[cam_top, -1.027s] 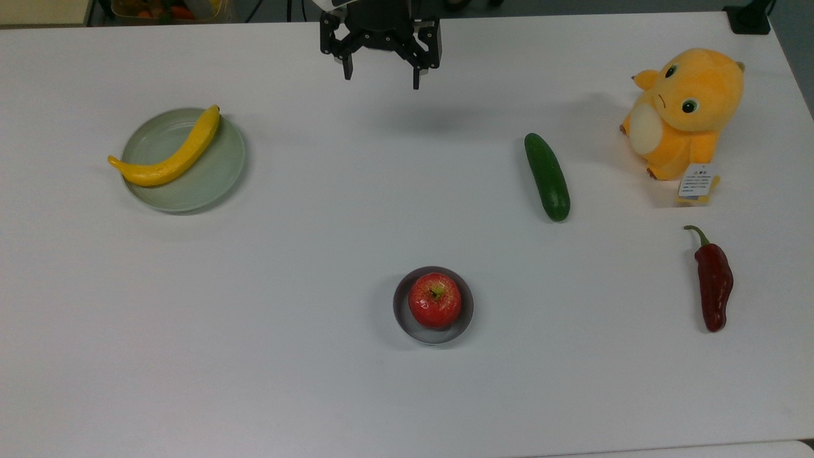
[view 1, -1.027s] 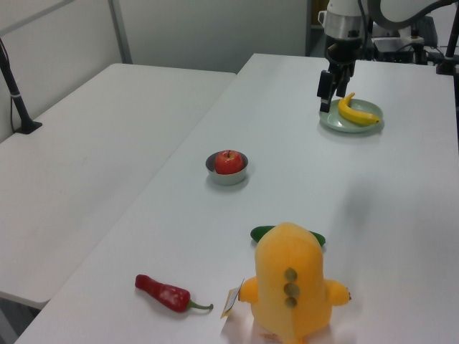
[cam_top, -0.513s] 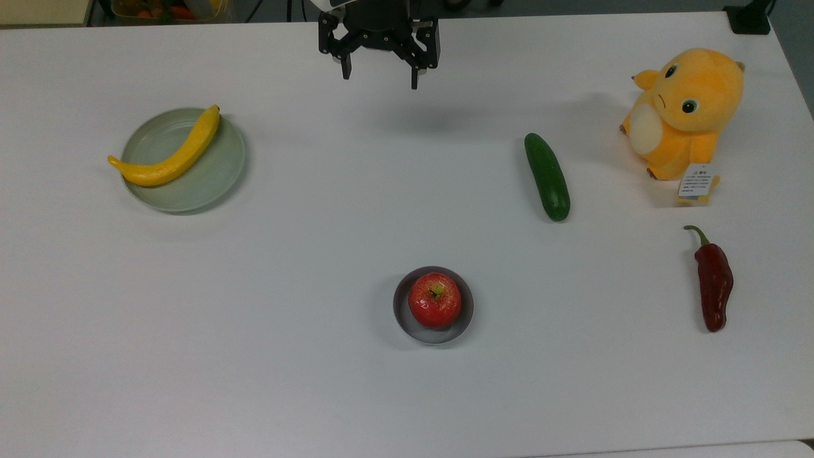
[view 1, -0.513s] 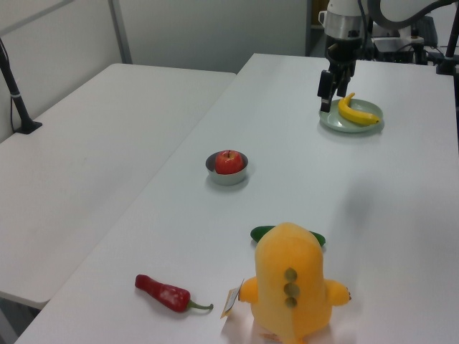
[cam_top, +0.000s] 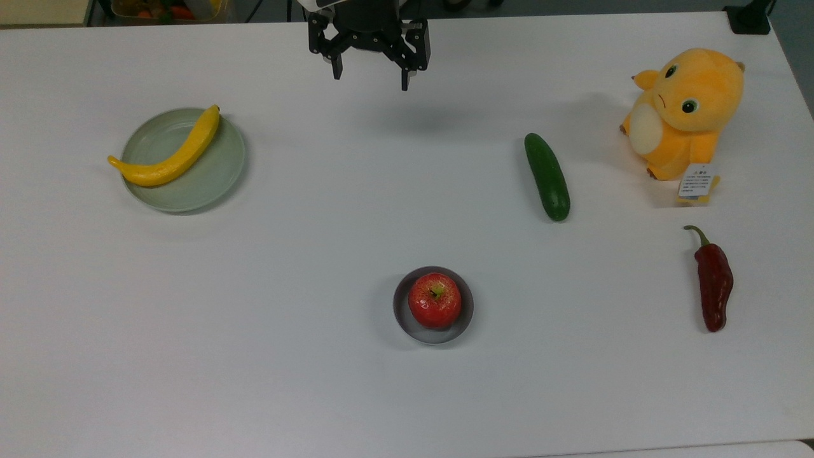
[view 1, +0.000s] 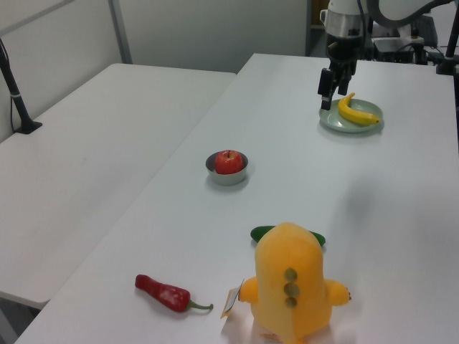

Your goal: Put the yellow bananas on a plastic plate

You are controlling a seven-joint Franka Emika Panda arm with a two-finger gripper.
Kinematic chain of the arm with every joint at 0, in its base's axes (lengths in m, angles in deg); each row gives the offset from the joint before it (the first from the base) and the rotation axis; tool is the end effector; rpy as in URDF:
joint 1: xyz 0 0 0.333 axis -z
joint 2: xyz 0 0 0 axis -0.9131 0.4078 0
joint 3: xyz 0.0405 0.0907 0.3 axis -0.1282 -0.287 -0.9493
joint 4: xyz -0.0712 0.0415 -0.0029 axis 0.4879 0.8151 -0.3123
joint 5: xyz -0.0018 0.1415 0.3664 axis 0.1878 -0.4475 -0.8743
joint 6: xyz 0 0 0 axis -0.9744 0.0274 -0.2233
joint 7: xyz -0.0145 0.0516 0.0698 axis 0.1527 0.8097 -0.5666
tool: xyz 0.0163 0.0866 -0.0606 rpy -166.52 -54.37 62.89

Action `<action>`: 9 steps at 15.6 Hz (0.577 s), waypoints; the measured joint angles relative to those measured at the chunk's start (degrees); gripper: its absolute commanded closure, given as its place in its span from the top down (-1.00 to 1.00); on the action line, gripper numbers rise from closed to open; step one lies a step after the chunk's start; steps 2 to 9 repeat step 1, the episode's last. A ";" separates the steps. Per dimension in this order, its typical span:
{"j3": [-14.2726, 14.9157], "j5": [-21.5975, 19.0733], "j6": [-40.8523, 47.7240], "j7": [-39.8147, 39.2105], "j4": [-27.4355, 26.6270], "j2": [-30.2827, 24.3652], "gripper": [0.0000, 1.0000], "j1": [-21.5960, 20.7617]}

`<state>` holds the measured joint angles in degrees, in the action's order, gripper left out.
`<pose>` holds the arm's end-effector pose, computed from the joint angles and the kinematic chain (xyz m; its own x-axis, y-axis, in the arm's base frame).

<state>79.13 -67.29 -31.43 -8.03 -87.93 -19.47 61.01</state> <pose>0.5557 0.0910 0.5130 0.9877 -0.1365 0.0758 -0.1354 -0.9906 -0.0188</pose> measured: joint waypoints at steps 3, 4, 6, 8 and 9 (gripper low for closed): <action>0.01 0.00 0.00 0.00 0.00 0.00 1.00 0.07; 0.01 0.00 0.00 0.00 0.00 0.00 1.00 0.07; 0.01 0.00 0.00 0.00 0.00 0.00 1.00 0.07; 0.01 0.00 0.00 0.00 0.00 0.00 1.00 0.07; 0.01 0.00 0.00 0.00 0.00 0.00 1.00 0.07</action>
